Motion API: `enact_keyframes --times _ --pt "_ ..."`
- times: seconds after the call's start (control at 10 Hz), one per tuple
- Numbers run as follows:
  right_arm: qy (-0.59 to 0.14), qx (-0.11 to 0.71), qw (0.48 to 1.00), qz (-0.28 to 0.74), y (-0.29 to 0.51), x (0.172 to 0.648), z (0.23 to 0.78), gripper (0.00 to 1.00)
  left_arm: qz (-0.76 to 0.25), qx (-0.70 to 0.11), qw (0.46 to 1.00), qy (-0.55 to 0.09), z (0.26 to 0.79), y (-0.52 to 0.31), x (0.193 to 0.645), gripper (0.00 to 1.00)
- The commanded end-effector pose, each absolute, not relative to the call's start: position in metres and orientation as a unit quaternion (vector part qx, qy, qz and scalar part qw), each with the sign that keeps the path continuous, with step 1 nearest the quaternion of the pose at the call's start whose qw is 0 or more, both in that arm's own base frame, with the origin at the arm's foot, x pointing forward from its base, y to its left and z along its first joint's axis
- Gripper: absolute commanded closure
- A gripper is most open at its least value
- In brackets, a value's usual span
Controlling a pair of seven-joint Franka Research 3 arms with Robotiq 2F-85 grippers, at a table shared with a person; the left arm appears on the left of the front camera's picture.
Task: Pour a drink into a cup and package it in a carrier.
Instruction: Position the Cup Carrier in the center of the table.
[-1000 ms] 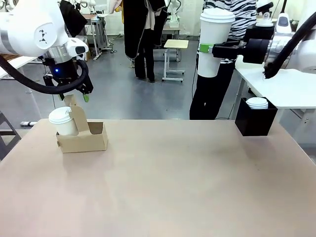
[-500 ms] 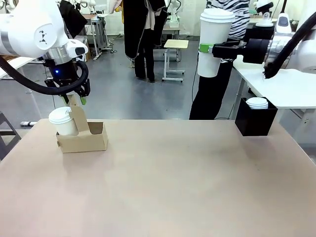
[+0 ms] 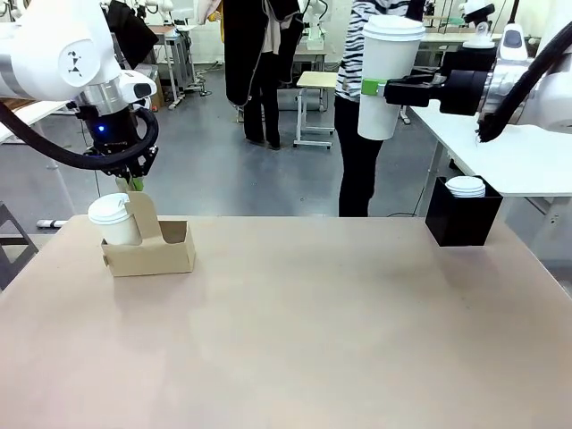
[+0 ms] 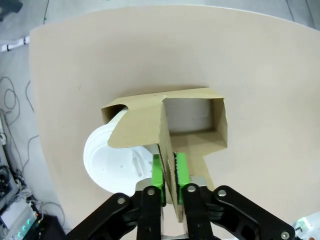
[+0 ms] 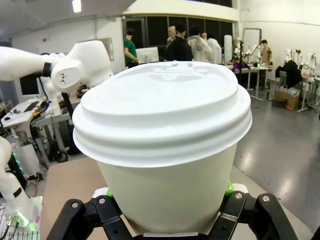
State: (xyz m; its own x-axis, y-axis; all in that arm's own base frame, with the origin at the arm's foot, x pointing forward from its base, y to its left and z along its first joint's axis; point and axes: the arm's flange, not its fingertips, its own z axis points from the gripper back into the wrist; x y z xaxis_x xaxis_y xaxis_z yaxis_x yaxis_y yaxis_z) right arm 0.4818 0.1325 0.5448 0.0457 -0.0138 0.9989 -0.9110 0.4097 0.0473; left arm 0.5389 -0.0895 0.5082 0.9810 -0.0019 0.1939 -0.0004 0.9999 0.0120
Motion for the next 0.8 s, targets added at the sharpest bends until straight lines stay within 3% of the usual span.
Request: enact_keyframes --times 0.0,0.1,0.2,0.5,0.7 --pt "-0.591 0.395 0.594 0.376 0.135 0.484 0.550 0.19 0.024 -0.012 0.996 -0.089 0.512 -0.087 0.539 1.00" --pt "-0.591 0.395 0.594 0.376 0.135 0.484 0.550 0.19 -0.020 -0.027 0.998 -0.059 0.510 -0.083 0.543 1.00" --pt "-0.591 0.395 0.594 0.376 0.135 0.484 0.550 0.19 0.005 0.003 0.995 -0.095 0.508 -0.088 0.539 1.00" --pt "-0.591 0.395 0.594 0.376 0.135 0.484 0.550 0.19 0.000 -0.006 0.996 -0.086 0.508 -0.089 0.539 0.96" --pt "-0.591 0.395 0.594 0.376 0.135 0.484 0.550 0.19 0.053 -0.033 0.995 -0.079 0.538 -0.093 0.525 0.99"
